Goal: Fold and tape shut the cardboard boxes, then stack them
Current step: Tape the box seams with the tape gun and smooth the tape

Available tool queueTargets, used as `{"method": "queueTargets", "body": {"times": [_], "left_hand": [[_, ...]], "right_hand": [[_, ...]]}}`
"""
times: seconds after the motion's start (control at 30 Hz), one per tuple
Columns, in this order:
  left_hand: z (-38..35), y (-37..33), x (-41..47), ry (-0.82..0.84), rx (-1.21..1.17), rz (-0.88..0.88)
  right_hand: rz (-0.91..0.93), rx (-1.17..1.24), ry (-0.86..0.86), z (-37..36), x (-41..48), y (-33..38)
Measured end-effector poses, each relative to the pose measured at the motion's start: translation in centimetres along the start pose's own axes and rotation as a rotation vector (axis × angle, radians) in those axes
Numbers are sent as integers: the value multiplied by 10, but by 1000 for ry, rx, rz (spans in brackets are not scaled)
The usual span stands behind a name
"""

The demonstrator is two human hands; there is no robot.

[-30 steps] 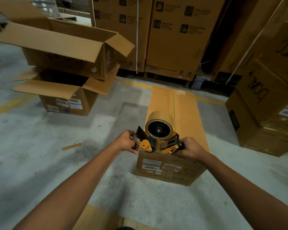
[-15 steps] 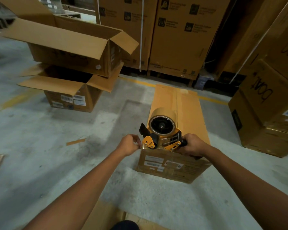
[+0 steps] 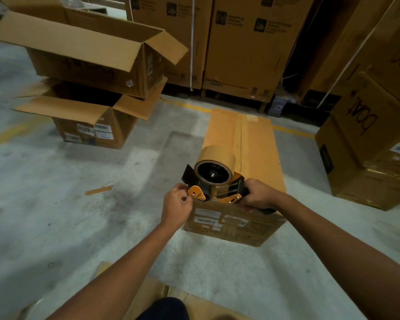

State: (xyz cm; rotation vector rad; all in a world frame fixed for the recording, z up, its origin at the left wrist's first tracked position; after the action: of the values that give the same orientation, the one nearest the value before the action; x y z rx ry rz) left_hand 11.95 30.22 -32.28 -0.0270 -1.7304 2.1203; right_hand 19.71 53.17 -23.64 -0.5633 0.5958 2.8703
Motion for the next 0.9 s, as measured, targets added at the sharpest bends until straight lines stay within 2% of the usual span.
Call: {"method": "queueTargets", "body": {"times": [0.17,0.3,0.5,0.63,0.77,0.9], "left_hand": [[10,12,5,179,181,-155],[18,7,12,280,292,-249],[20,-3,16,344,441,-237],[9,-23,16,484,639,-276],[-17,-39,12,625,630,-337],[-43,-42,-2,615,679,-377]], "right_hand": [[28,-44,-62,-3,-1,1],[-29,-73,-40,5,-7,-21],[-113,-98,-81,12,-42,-63],[-117,-125,-66,14,-39,-64],[-106,-143,-85,17,-38,-64],[-99,-174,-108,13,-38,-66]]}}
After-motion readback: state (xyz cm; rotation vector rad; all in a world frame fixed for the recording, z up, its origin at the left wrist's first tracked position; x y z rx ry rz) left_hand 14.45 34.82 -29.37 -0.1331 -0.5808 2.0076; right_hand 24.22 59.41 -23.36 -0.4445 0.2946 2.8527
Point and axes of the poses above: each hand's wrist, its own x-axis towards the middle knuckle, its own z-axis out of the back of the hand, y = z × x, the point moved 2 cm from there along x, towards the middle knuckle, and after that the axes turned 15 degrees about -x, right-handed, at the moved point
